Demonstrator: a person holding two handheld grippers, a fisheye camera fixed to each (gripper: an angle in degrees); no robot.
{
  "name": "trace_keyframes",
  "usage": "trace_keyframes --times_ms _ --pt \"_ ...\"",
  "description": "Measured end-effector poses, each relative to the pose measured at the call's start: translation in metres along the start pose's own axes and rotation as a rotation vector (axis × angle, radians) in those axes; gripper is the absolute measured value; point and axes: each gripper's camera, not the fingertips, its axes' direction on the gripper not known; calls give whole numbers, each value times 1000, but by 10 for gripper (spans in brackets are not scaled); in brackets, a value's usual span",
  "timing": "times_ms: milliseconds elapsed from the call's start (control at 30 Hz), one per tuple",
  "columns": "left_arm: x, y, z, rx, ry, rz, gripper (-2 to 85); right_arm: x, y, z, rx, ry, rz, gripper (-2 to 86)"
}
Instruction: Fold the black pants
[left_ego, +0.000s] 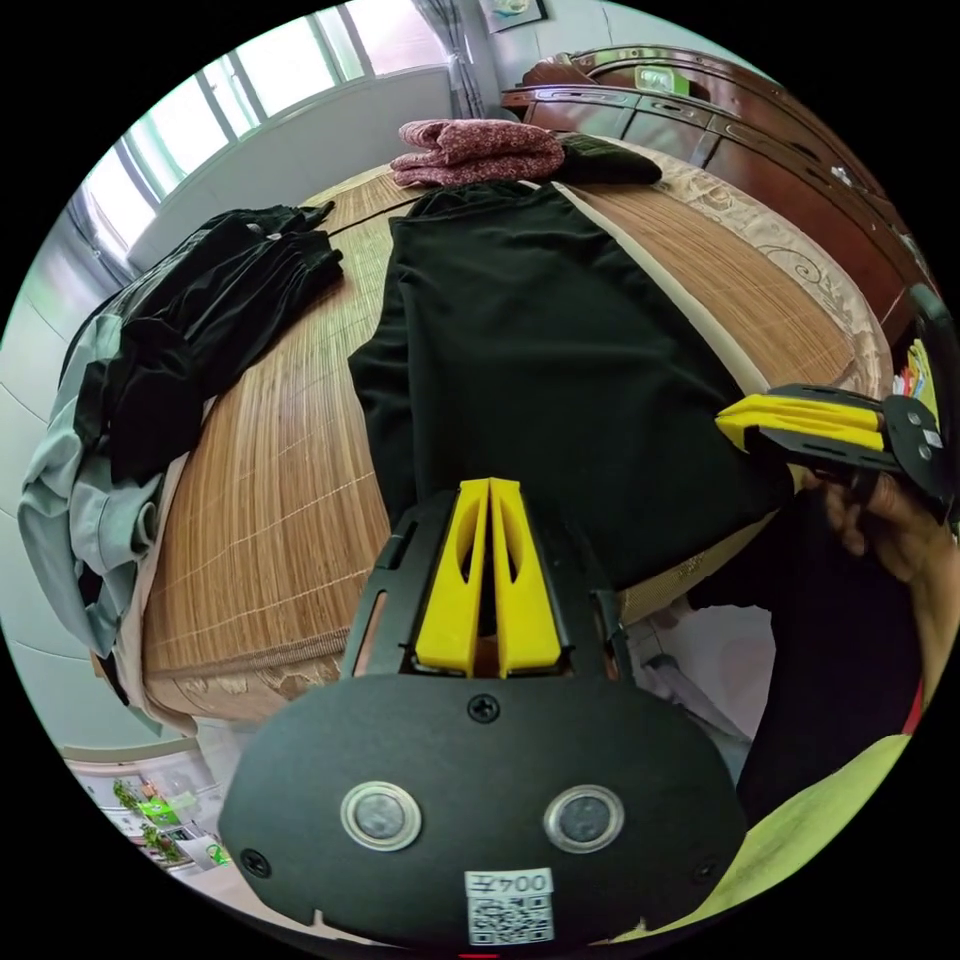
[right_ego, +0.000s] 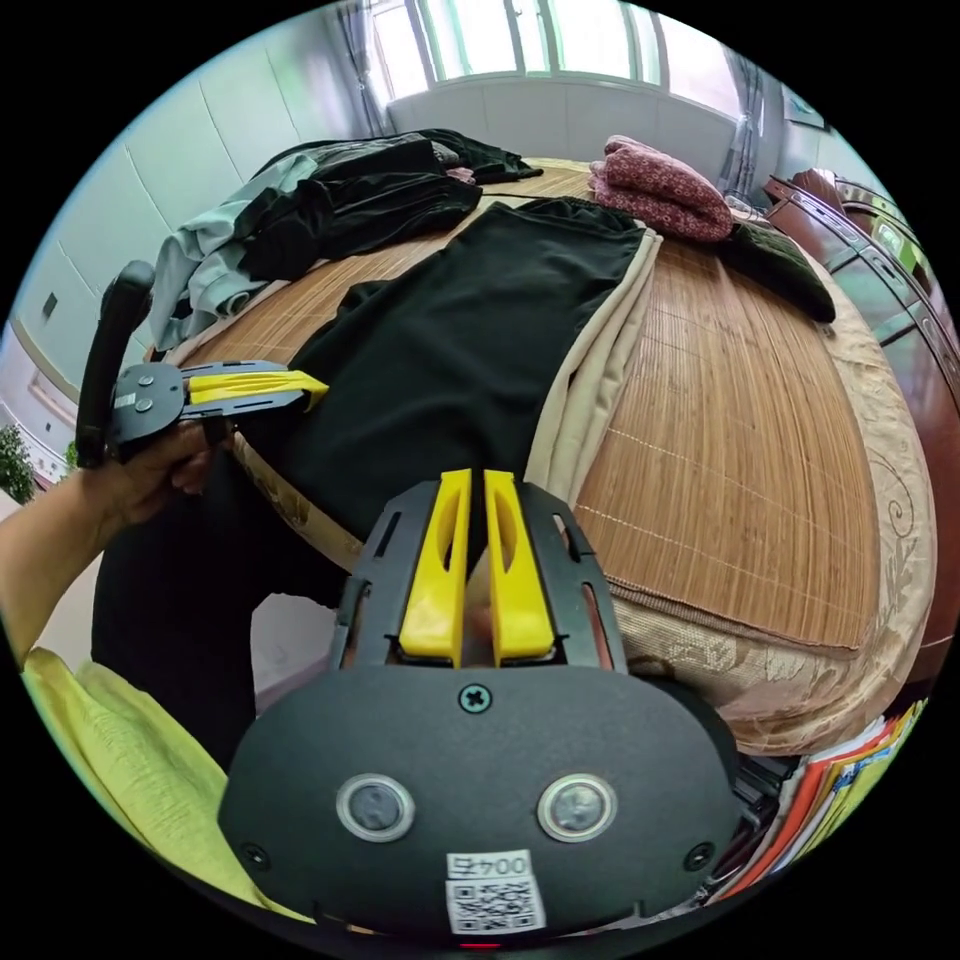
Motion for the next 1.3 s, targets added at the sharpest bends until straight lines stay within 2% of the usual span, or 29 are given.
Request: trace_keyframes --times_ms 67,167,233,300,333,433,600,733,833,1067,1300 --pt "-7 -3 -3 -15 8 -3 23 -2 1 -7 5 -34 -16 105" --pt "-27 -9 -11 -54 41 -40 55 -5 -2 -16 -31 -40 -15 128" --pt "-45 -11 -19 -74 122 -71 93 -4 -6 -23 -71 -16 -14 119" --pt "-76 -9 -31 -76 327 -136 132 2 -9 -31 -122 -28 -3 110" --pt "-84 -7 -36 -67 360 -155 137 9 -9 -40 -122 -75 16 105" --pt "-117 13 -71 32 403 -197 133 30 0 -68 -61 -216 99 116" --pt "-164 63 -116 126 387 -212 122 62 26 -109 13 -325 198 136" --pt "-189 84 -116 88 462 -258 135 97 52 -134 86 -421 321 169" --pt "-204 91 -116 69 514 -283 134 114 65 -147 135 -450 358 144" --pt "-250 96 -124 66 608 -348 100 148 70 -147 58 -580 494 102" --pt "-290 108 -138 110 682 -424 89 133 43 -149 -3 -388 393 147"
